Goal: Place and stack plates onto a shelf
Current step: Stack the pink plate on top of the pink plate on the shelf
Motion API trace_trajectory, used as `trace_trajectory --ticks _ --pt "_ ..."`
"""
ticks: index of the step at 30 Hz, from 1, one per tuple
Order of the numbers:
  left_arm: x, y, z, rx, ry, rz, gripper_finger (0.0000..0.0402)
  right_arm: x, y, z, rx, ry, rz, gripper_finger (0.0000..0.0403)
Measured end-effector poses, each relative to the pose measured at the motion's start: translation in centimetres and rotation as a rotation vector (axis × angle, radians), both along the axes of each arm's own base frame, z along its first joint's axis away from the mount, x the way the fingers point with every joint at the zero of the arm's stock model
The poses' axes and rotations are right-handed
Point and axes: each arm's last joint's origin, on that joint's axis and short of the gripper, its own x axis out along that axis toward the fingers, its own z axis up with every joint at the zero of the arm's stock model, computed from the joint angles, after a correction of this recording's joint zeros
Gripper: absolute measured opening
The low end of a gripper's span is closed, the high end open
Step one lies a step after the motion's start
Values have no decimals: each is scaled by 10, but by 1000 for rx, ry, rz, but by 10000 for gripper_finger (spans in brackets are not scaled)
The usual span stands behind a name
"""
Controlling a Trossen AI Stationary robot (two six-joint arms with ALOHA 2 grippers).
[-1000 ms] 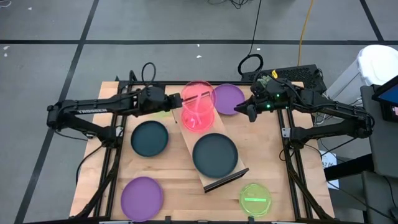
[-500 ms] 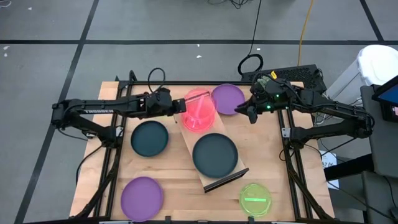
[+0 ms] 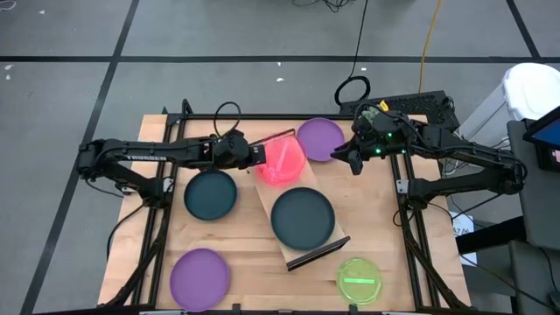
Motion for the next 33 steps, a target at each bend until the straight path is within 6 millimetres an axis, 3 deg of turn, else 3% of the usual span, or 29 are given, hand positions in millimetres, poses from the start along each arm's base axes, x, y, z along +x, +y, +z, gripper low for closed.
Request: trace_trajectory --ticks 16,33 --pt "-4 -6 -4 -78 35 9 4 -2 -8 0 -23 2 -24 121" --pt "-5 -6 -4 -110 28 45 61 -3 -8 -1 -51 17 -4 121"
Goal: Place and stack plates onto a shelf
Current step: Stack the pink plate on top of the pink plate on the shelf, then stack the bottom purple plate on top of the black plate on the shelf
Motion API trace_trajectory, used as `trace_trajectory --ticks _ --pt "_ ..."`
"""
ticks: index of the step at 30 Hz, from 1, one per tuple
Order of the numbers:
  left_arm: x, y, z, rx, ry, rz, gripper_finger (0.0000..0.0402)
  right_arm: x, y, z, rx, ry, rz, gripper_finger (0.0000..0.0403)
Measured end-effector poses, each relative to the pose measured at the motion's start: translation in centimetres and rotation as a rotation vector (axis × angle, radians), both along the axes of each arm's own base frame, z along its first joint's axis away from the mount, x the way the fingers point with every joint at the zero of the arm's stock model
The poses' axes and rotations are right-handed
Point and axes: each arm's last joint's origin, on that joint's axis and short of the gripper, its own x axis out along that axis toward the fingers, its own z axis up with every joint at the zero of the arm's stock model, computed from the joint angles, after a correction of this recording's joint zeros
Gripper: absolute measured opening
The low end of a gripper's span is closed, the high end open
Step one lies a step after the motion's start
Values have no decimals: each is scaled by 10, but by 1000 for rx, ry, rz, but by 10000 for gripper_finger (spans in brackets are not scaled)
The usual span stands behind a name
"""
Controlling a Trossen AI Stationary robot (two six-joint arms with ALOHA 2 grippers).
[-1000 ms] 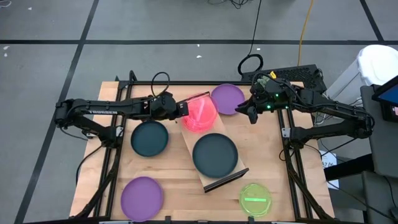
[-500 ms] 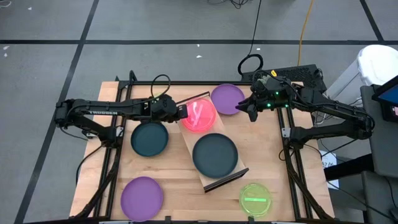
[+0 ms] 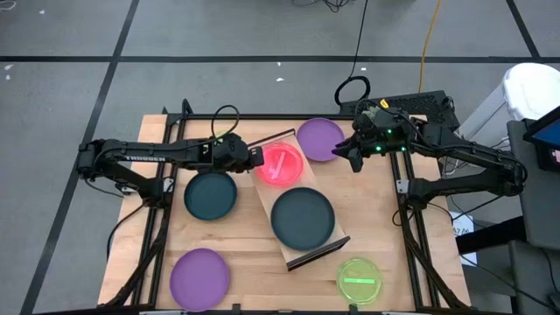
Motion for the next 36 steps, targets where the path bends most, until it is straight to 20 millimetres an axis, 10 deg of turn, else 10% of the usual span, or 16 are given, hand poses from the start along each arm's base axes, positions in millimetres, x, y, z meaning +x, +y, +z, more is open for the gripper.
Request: trace_trajectory --ticks 36 --pt "-12 -34 17 20 -41 -174 63 -3 5 -4 269 24 -10 121"
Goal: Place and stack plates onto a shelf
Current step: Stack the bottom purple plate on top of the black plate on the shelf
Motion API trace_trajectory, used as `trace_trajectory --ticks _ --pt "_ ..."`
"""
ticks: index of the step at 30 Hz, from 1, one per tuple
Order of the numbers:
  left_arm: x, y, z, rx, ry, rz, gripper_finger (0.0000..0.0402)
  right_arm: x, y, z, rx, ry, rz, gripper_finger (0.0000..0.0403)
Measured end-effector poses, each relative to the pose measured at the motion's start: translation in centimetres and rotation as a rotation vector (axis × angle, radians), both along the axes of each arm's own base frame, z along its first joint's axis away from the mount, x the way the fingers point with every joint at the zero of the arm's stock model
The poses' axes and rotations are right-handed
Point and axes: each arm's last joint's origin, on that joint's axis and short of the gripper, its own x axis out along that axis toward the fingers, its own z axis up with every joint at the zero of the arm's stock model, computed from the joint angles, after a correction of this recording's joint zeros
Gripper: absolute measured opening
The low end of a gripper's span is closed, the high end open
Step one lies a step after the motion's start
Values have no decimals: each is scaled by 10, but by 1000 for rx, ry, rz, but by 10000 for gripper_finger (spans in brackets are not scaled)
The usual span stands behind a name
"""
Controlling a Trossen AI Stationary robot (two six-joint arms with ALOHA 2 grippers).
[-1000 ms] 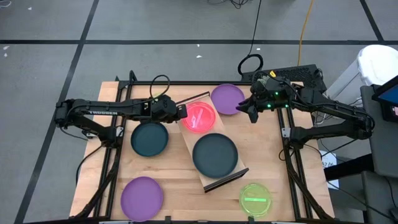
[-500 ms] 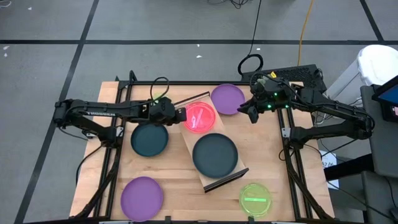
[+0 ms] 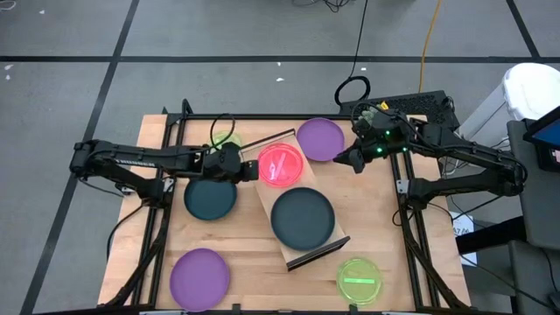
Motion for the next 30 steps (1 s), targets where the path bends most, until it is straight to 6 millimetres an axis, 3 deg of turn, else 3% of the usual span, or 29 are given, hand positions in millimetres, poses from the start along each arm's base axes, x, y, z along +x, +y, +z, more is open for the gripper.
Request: trace_trajectory --ticks 7,15,30 --pt "-11 -3 15 15 -52 -184 63 0 2 0 145 1 -81 121" --pt "-24 -3 28 152 -78 -309 63 1 14 -2 233 34 -79 121" --pt "-28 -18 29 201 -66 -415 63 -7 54 -11 259 204 101 121"
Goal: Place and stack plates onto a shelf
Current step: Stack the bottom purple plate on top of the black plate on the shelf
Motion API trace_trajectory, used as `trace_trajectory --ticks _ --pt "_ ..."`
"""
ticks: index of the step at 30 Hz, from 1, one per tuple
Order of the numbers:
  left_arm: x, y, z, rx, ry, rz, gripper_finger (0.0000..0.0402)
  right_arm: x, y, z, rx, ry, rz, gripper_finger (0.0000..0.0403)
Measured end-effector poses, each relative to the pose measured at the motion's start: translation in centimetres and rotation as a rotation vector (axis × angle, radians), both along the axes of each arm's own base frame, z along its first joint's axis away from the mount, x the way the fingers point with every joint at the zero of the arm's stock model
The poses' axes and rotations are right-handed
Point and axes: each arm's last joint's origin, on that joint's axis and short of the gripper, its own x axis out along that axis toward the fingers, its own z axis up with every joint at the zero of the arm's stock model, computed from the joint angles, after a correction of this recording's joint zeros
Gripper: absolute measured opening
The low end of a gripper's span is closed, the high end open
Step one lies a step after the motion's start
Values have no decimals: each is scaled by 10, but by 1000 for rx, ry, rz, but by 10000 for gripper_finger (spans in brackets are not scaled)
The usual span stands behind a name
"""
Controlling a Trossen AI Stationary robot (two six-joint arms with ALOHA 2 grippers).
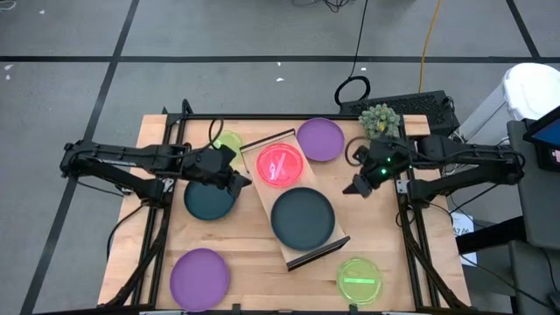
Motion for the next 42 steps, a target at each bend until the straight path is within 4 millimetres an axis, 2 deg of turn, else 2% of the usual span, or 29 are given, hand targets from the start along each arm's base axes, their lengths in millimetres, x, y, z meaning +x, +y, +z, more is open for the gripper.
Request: trace_trajectory --ticks 9,25,32,36,42 --pt "-2 -14 -1 -10 18 -131 63 -17 22 -3 -8 93 113 121" --pt "-11 -53 -3 10 41 -379 63 -24 33 -3 -104 71 127 121" --pt "-25 -60 -15 34 202 -440 63 -23 38 -21 -80 128 129 121" --pt "-32 -65 -20 20 268 -549 63 -20 41 -28 -67 113 133 121" --pt "-40 -74 -50 -23 368 -731 63 -15 43 -36 -53 92 126 121"
